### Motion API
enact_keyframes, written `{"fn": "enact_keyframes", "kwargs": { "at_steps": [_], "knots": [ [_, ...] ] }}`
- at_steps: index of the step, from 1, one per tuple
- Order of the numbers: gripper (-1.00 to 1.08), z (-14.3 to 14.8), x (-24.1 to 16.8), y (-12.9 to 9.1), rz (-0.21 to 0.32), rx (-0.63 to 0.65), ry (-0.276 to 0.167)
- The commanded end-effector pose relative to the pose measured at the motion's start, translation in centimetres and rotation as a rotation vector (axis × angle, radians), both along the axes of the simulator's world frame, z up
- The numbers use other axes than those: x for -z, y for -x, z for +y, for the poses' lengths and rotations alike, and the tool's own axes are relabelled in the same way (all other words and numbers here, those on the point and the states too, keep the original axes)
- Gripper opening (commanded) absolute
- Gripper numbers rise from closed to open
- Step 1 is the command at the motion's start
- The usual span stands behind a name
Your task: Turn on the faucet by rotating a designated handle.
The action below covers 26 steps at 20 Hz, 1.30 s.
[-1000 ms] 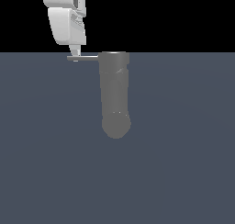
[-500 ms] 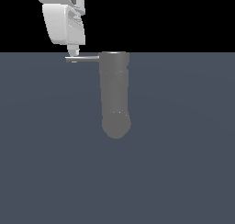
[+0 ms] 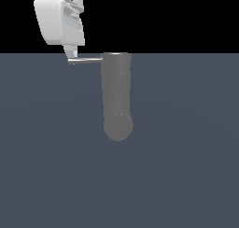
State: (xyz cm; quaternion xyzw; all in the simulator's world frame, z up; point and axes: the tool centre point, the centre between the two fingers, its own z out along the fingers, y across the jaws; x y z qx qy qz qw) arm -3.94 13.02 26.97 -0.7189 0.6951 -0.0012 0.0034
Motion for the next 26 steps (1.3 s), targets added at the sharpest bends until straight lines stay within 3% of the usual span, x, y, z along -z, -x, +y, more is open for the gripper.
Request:
{"fn": "enact_keyframes", "kwargs": {
  "at_steps": [1,5,26],
  "knots": [
    [-1.00,-0.4,0.0,1.0,0.007,0.004,0.003],
    [-1.00,-0.1,0.0,1.1,0.000,0.000,0.005],
    [-1.00,-5.7,0.0,6.1,0.004,0.002,0.004]
  ]
}}
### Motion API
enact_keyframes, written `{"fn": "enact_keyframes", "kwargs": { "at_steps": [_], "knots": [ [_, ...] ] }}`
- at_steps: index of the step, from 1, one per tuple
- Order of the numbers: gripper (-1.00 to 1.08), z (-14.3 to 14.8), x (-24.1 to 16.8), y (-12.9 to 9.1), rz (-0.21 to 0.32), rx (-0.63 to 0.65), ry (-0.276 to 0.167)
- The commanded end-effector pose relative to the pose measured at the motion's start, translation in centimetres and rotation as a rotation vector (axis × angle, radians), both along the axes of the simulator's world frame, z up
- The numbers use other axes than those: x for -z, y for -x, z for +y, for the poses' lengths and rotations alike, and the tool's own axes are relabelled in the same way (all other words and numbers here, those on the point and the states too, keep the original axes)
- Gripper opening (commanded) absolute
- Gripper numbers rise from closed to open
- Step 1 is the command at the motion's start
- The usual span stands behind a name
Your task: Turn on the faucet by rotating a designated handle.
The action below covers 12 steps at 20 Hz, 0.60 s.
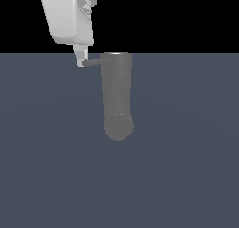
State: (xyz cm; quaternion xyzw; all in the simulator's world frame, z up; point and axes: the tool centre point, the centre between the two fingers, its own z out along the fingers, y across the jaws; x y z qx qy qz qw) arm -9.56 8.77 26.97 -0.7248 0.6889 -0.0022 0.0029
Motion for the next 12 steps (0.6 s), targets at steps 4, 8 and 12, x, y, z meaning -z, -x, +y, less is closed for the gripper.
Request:
{"fn": "enact_keyframes", "kwargs": {
  "at_steps": [4,8,12],
  "knots": [
    [-1.00,-2.6,0.0,1.4,0.006,0.020,0.001],
    [-1.00,-3.7,0.0,2.4,0.007,0.021,0.001],
    [-1.00,-3.9,0.0,2.1,0.003,0.007,0.003]
  ]
}}
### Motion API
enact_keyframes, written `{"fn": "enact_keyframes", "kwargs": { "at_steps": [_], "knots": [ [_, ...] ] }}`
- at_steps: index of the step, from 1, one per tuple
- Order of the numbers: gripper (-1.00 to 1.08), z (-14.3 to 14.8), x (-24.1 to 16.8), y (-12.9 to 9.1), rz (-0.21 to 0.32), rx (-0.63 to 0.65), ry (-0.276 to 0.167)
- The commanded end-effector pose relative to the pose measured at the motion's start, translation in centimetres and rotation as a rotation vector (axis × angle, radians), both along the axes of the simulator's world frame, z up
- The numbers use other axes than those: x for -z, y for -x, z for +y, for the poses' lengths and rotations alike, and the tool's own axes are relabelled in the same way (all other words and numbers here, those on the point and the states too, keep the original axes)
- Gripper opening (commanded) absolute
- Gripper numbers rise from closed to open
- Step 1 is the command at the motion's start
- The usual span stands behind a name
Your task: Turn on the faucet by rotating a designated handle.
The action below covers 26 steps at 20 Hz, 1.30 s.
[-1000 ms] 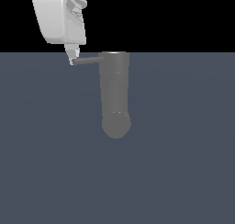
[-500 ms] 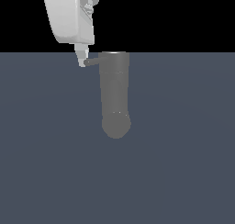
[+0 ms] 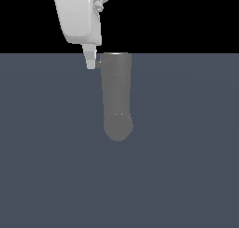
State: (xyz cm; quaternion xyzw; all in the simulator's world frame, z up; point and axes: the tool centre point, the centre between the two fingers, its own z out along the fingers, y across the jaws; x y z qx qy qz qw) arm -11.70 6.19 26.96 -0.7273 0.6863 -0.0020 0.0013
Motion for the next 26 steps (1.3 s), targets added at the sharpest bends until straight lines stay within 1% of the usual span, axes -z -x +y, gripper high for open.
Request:
{"fn": "enact_keyframes", "kwargs": {
  "at_steps": [1,16,17,18,26],
  "knots": [
    [-1.00,-1.9,0.0,-0.1,0.001,0.015,0.000],
    [-1.00,-11.0,0.0,-0.6,0.004,0.028,-0.001],
    [-1.00,-11.0,0.0,-0.6,0.004,0.028,-0.001],
    [-1.00,-8.2,0.0,-0.5,0.005,-0.020,0.000],
    [-1.00,-10.2,0.0,-2.3,0.005,-0.010,0.000]
  ]
}}
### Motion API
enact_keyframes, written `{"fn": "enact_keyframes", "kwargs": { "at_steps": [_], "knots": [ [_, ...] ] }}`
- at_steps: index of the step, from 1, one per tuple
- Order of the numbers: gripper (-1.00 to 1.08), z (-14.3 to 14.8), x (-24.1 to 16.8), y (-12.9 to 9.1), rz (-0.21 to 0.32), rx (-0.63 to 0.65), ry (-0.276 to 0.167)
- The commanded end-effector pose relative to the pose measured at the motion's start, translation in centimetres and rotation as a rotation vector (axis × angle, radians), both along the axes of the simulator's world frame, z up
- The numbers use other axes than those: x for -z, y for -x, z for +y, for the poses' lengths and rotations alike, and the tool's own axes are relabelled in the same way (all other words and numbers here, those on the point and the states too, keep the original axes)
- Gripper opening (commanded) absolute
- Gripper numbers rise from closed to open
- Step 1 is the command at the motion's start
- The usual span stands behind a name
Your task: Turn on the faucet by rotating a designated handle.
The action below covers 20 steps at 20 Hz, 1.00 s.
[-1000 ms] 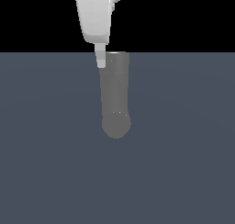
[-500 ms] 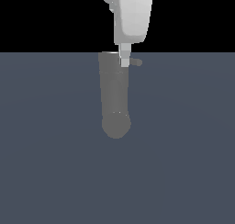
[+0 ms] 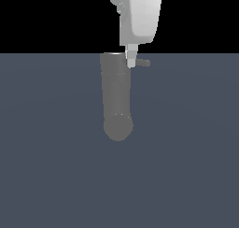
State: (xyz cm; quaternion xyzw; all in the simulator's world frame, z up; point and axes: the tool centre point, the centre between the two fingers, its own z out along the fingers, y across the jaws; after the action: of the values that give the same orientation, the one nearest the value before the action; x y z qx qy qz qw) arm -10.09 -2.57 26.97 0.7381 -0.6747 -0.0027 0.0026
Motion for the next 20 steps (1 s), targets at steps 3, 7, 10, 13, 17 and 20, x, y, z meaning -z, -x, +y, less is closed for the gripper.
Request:
{"fn": "enact_keyframes", "kwargs": {
  "at_steps": [3,7,10,13,17,20],
  "knots": [
    [-1.00,-2.2,0.0,-1.3,-0.008,0.026,0.001],
    [-1.00,-3.1,0.0,-2.1,-0.008,0.031,0.001],
    [-1.00,-3.7,0.0,-2.7,-0.008,0.034,0.001],
    [-1.00,-4.4,0.0,-3.3,-0.008,0.038,0.001],
    [-1.00,-5.3,0.0,-4.0,-0.008,0.042,0.001],
    [-1.00,-5.9,0.0,-4.5,-0.008,0.045,0.001]
  ]
}}
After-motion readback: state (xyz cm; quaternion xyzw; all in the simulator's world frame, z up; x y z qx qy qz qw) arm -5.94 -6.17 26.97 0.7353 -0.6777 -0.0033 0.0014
